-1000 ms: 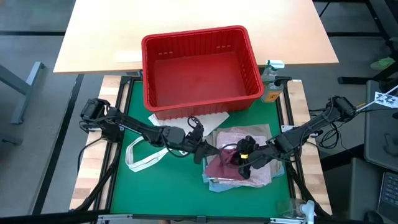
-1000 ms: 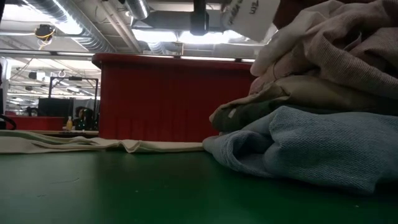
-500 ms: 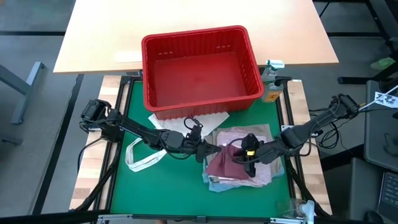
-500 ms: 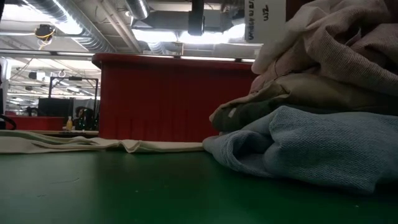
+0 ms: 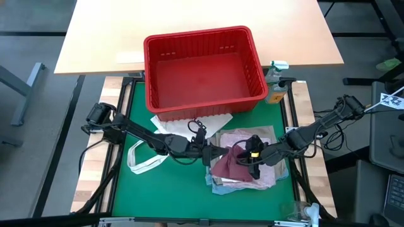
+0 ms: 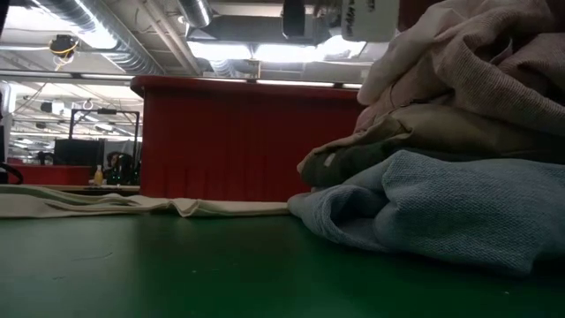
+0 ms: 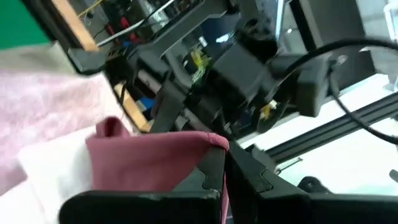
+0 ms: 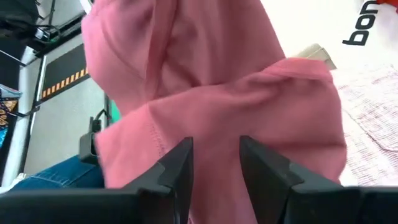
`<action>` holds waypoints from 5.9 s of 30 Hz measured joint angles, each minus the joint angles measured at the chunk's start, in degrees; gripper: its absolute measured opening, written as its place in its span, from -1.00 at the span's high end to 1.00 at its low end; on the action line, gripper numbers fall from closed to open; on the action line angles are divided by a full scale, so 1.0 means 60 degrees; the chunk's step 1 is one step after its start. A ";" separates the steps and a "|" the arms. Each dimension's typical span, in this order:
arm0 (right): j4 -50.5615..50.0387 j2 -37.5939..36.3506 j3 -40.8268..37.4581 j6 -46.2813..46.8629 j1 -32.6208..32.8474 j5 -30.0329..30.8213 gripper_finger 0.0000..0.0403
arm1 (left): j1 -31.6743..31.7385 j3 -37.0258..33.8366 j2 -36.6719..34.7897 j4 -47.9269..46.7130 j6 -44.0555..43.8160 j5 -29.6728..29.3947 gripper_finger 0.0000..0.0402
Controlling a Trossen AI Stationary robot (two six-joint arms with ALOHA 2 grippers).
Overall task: Fold laundry
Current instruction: Fold the red underwear
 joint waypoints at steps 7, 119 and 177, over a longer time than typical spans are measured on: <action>-0.0005 0.0539 0.0000 0.0000 0.0002 -0.0060 0.35 | -0.0035 0.0063 0.0517 0.0090 -0.1082 -0.0233 0.98; -0.2841 0.1486 0.2820 0.6293 0.0004 -0.1725 0.91 | -0.0112 0.3101 0.3033 -0.0467 0.0083 -0.0835 0.98; -0.5763 0.1431 0.2820 0.5756 0.0008 -0.2970 0.99 | 0.0572 0.3101 0.3031 -0.3415 0.5004 0.3791 0.51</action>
